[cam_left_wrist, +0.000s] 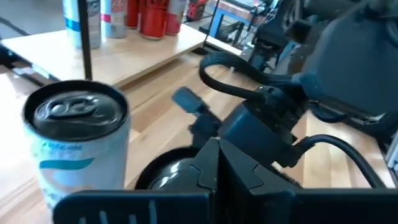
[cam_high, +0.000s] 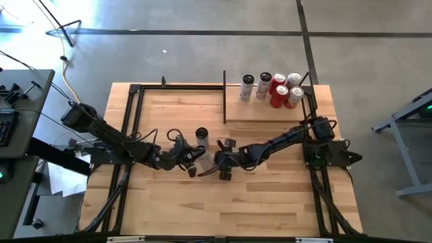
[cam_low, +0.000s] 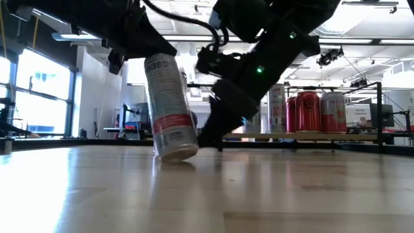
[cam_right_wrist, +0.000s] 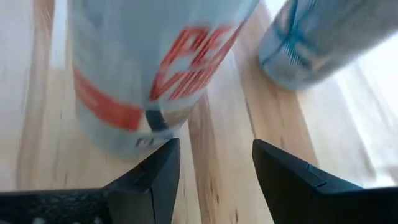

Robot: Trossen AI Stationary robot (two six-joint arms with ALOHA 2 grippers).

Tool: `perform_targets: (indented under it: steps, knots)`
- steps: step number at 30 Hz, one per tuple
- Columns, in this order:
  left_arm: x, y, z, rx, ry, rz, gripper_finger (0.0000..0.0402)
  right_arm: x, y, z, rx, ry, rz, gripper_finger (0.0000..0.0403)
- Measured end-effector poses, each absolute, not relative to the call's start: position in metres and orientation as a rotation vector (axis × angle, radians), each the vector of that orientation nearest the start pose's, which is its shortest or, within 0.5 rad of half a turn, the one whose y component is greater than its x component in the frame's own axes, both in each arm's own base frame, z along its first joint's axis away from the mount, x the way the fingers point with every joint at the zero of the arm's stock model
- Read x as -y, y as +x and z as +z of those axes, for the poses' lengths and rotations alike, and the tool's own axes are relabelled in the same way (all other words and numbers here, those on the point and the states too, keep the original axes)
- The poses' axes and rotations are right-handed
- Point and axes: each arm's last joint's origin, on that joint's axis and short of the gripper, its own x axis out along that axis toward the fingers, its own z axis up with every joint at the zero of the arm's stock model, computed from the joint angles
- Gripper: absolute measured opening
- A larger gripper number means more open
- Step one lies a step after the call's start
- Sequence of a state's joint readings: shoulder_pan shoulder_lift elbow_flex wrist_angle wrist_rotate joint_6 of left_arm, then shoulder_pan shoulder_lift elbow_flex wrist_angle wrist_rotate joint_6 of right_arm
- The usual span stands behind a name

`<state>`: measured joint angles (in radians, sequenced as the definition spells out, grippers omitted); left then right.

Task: Place canned beverage on shelf
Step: Put the peach vibe soda can on the shelf aligned with the other peach vibe soda can

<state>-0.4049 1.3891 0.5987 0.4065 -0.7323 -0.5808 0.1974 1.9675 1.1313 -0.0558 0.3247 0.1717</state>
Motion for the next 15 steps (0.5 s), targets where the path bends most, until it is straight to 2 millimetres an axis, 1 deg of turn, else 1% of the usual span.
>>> perform_targets:
  steps: [6,11,15]
  knots:
    - [0.090,0.260,0.192,-0.223,-0.355,0.399,0.0000,-0.067,0.391,0.129,-0.788,-0.103,-0.193,0.0186]
    - [0.094,0.265,0.185,-0.243,-0.363,0.353,0.0000,-0.065,0.391,0.130,-0.776,-0.162,-0.249,0.0186]
    - [0.098,0.272,0.180,-0.268,-0.339,0.353,0.0000,-0.066,0.394,0.134,-0.730,-0.184,-0.267,0.0186]
